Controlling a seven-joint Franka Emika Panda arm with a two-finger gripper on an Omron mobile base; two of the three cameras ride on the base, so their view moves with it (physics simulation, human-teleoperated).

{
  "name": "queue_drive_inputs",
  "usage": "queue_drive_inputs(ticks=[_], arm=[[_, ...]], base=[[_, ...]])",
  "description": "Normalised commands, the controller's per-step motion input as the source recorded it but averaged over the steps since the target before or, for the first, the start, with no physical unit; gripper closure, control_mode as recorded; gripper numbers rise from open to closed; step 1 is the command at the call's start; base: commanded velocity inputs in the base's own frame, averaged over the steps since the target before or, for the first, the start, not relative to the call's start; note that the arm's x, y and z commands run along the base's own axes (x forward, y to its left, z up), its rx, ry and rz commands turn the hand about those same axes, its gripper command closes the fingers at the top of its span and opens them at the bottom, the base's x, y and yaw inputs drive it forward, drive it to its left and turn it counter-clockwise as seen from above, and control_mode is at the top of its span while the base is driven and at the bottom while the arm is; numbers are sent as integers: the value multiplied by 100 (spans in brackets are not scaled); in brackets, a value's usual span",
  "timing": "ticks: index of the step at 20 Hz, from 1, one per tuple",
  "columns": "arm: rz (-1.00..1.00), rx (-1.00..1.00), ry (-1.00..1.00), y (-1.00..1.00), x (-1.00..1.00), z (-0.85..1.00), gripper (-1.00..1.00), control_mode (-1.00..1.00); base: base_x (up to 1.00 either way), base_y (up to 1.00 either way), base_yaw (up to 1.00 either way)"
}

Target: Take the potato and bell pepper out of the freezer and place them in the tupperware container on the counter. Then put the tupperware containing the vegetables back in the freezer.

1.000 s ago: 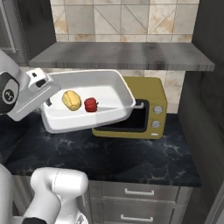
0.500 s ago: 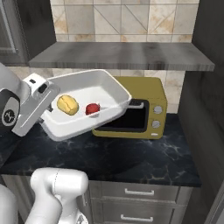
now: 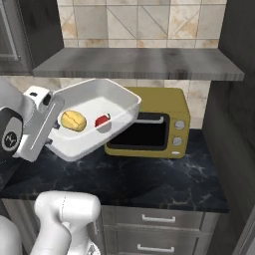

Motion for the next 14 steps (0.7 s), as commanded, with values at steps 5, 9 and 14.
queue_drive_inputs(ticks=[5,9,14], arm=[[25,-17,0,-47,0,-5,100,-100],[23,-14,0,-42,0,-13,100,-100],[22,-8,-1,-4,0,-1,100,-100]], base=[[0,0,0],[0,0,0],[0,0,0]])
